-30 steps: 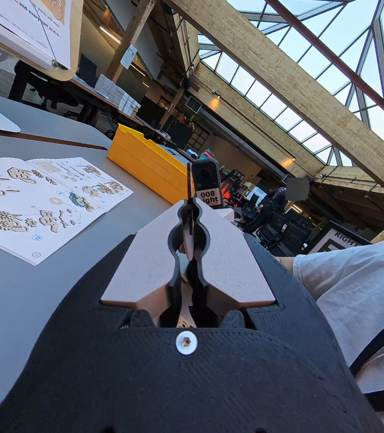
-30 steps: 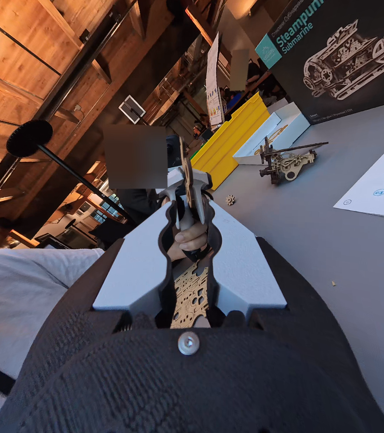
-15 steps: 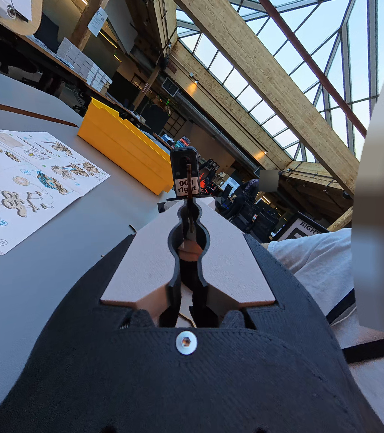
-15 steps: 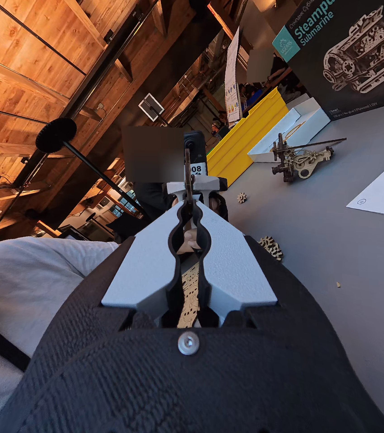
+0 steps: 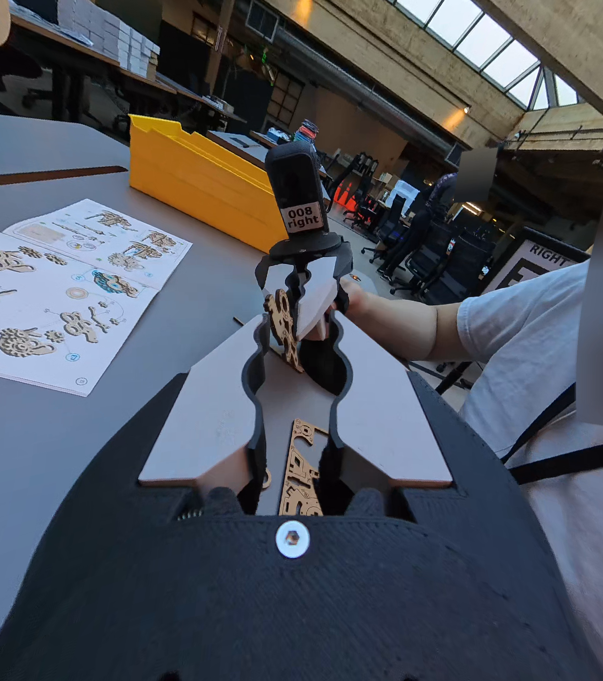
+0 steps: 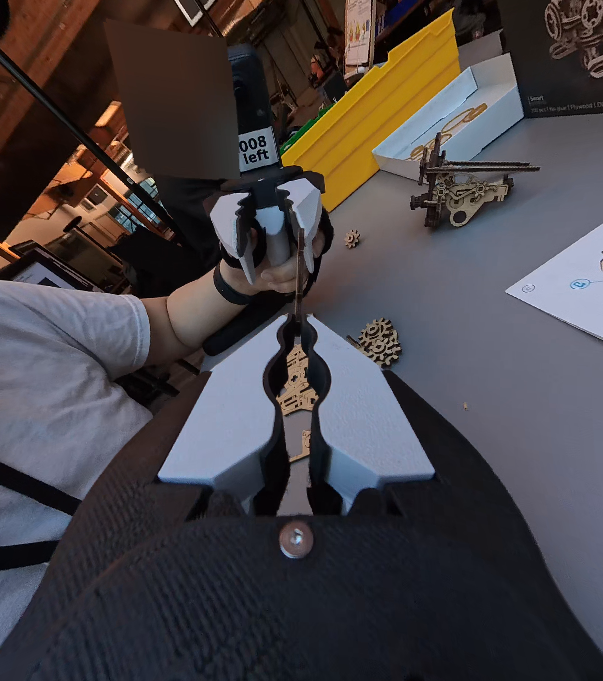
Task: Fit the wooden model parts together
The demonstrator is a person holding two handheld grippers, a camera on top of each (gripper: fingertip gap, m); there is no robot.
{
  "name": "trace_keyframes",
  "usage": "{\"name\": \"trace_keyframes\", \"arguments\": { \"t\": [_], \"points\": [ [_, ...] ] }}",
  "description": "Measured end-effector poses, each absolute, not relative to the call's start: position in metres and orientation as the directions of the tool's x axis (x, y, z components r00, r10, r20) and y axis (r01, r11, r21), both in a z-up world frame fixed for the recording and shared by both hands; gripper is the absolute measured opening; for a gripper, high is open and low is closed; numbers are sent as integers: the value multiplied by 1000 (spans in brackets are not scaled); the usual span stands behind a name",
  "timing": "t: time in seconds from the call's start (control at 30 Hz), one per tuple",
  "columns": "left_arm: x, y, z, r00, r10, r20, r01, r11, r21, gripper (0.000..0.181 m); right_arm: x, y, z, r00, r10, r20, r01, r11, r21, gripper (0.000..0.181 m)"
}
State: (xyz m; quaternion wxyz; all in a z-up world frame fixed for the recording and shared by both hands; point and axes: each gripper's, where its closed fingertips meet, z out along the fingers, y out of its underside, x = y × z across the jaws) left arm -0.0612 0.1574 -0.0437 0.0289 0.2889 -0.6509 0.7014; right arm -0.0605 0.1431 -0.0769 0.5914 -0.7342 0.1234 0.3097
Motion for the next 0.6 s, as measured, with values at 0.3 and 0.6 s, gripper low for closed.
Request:
{"name": "trace_keyframes", "arguments": {
  "t": [0.3,0.6],
  "points": [
    [-58,160,-49,-820,-364,441,-424,-132,-896,24,-69,145,-82,779,201,-594,-524,-312,-792,1],
    [-63,149,-62,-818,-323,476,-478,-80,-875,0,-74,147,-85,760,220,-612,-532,-330,-780,0]
  ]
}}
